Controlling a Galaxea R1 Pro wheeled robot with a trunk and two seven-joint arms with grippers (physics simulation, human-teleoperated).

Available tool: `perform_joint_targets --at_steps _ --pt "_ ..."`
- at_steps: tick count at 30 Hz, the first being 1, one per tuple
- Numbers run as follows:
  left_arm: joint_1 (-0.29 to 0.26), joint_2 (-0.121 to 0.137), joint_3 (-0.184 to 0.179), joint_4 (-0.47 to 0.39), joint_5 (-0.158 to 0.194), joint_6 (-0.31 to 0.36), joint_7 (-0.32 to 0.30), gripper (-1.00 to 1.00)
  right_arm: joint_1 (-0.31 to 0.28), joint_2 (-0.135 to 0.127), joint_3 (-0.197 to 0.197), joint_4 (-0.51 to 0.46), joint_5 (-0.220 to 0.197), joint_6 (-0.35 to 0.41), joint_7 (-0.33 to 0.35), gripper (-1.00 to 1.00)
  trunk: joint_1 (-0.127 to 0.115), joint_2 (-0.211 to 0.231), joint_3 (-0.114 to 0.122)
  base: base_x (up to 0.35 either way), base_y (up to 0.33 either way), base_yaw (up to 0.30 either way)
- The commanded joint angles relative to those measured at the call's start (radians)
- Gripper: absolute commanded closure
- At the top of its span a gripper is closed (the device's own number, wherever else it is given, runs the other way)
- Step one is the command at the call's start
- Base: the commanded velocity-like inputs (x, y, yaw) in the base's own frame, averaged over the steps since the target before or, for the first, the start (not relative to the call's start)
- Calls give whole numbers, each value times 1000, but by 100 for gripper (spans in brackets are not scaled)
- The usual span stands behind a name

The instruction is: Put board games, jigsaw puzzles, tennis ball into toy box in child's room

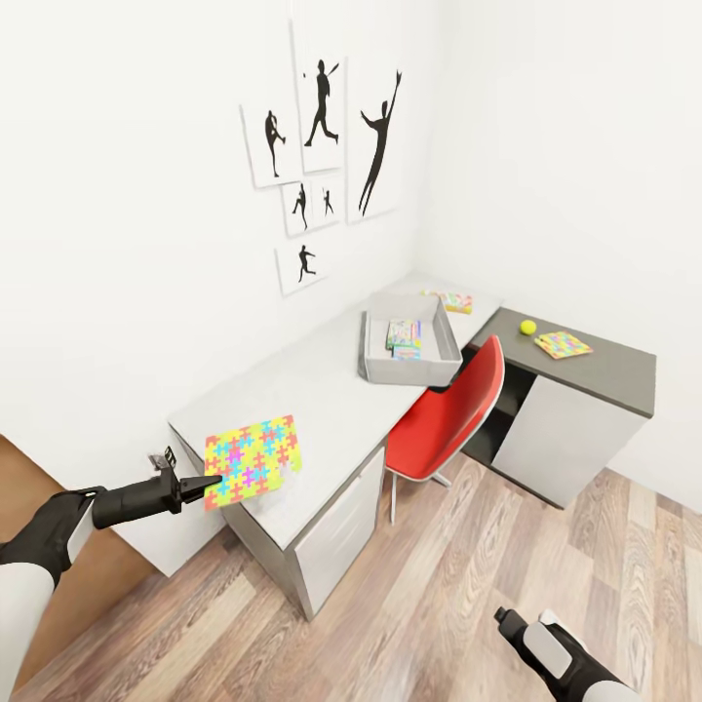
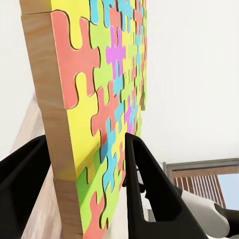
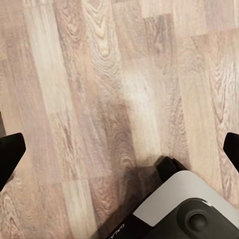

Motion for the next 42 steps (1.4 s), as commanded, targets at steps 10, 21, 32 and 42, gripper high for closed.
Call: perform_joint_targets --at_steps 10,21,32,42 --pt "-1 0 0 0 -1 11 -4 100 0 6 0 -3 0 6 -5 -100 1 -2 15 0 0 0" --pt "-1 0 0 0 -1 11 -4 100 0 6 1 -2 0 6 -5 -100 1 -2 33 0 0 0" --pt "-1 0 1 0 -1 10 -4 100 0 6 2 -1 0 5 -6 -100 1 -2 51 0 0 0" --pt "-2 1 1 -12 -1 11 -4 100 0 7 2 -1 0 5 -5 -100 1 -2 68 0 0 0"
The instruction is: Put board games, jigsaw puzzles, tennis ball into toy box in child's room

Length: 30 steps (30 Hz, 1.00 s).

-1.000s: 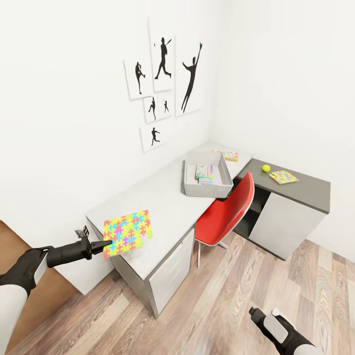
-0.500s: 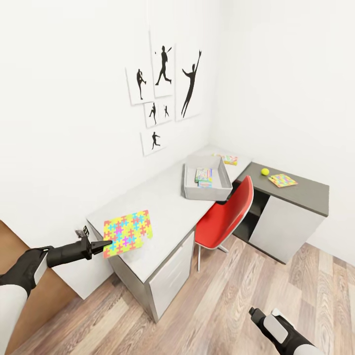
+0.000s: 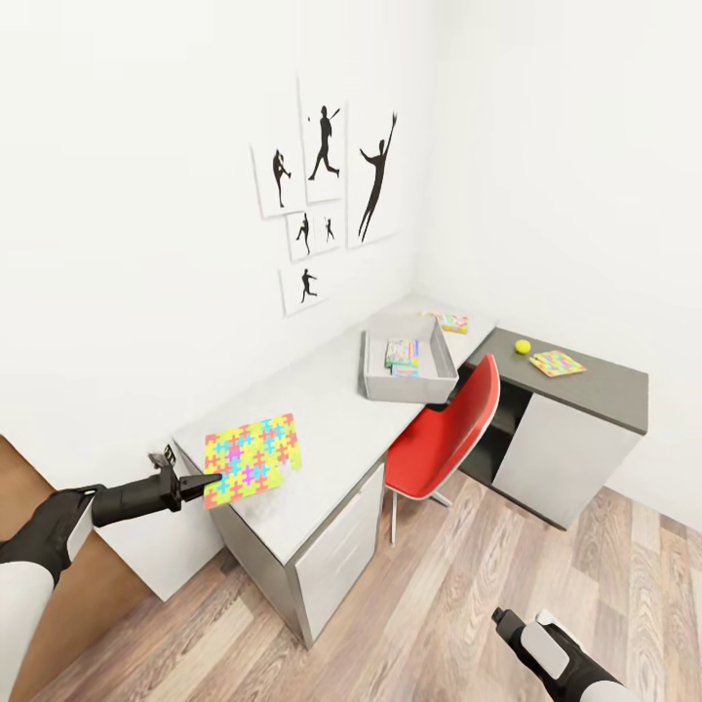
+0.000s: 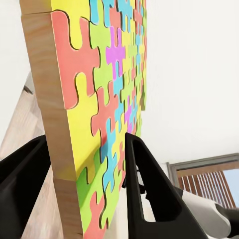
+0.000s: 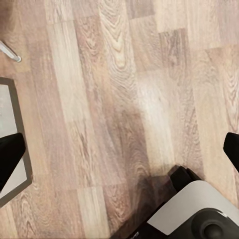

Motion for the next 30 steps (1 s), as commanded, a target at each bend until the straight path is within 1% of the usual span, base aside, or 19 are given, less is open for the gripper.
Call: perform_joint_targets --at_steps 1,6,9,16,18,23,30 --pt "-1 0 0 -2 -1 11 -4 100 0 0 -3 -3 0 6 -5 -100 1 -2 0 0 0 0" --pt "-1 0 -1 -5 -1 11 -4 100 0 12 -4 -3 0 3 -5 -100 1 -2 8 0 0 1" --pt "-1 0 -1 -5 -1 11 -4 100 0 17 -4 -3 0 -19 -5 -100 1 -2 13 0 0 32" --pt "-1 -2 -1 -5 -1 11 -4 100 0 20 -3 2 0 -41 -4 -100 1 -2 23 0 0 60" --pt "-1 -2 -1 -5 -1 11 -4 100 0 21 1 2 0 -41 -4 -100 1 -2 24 0 0 31" --pt "-1 0 -1 -5 -1 11 -4 100 0 22 34 0 -4 -37 -4 -100 1 -2 25 0 0 9" --pt "-1 -1 -1 -5 -1 11 -4 100 0 21 36 0 -5 -38 -4 -100 1 -2 25 0 0 0"
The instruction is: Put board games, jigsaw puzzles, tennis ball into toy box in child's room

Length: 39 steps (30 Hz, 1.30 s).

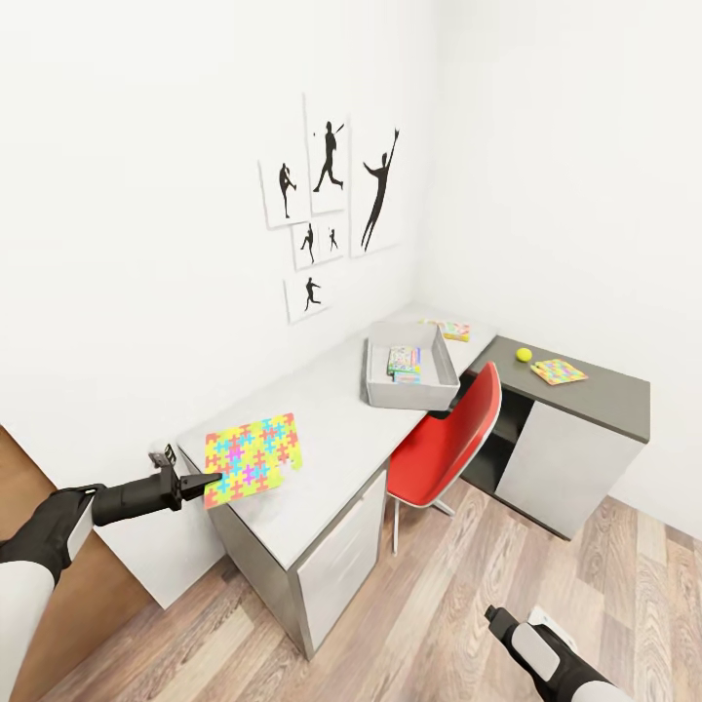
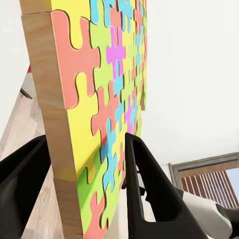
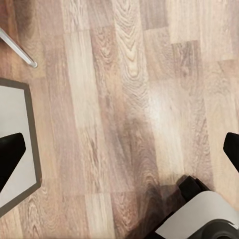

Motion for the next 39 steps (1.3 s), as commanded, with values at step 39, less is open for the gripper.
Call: perform_joint_targets --at_steps 39 --pt "1 1 6 -6 6 0 -4 100 0 -1 -1 -3 -3 9 -5 -100 1 -2 -2 15 -17 -138"
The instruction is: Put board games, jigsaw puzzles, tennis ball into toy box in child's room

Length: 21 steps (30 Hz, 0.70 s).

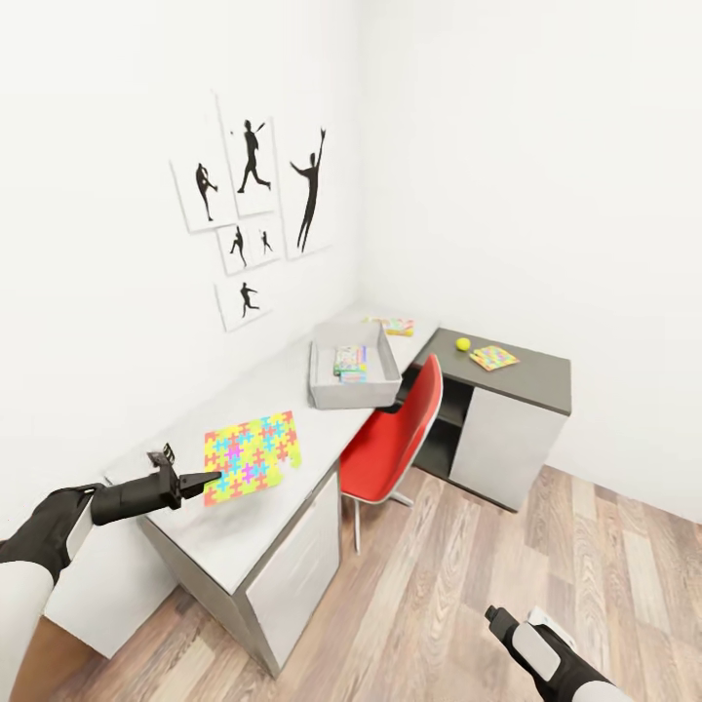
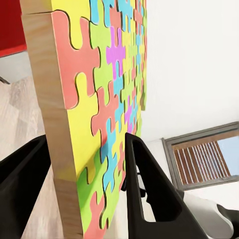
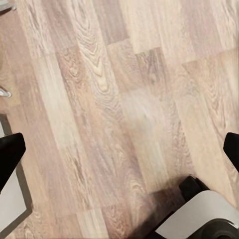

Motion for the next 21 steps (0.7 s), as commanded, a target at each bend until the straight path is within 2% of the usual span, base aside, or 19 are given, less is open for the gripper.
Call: perform_joint_targets --at_steps 1,17,21 --pt "-1 0 0 0 -2 10 -5 100 0 0 0 -3 -1 6 -5 -100 1 -2 -2 130 -219 -49" --pt "-1 -1 0 0 -1 7 -5 100 0 1 0 -4 -1 6 -6 -100 1 -2 -2 148 -252 -7" --pt "-1 -1 0 0 -1 7 -5 100 0 1 1 -4 -1 6 -6 -100 1 -2 -1 221 -223 128"
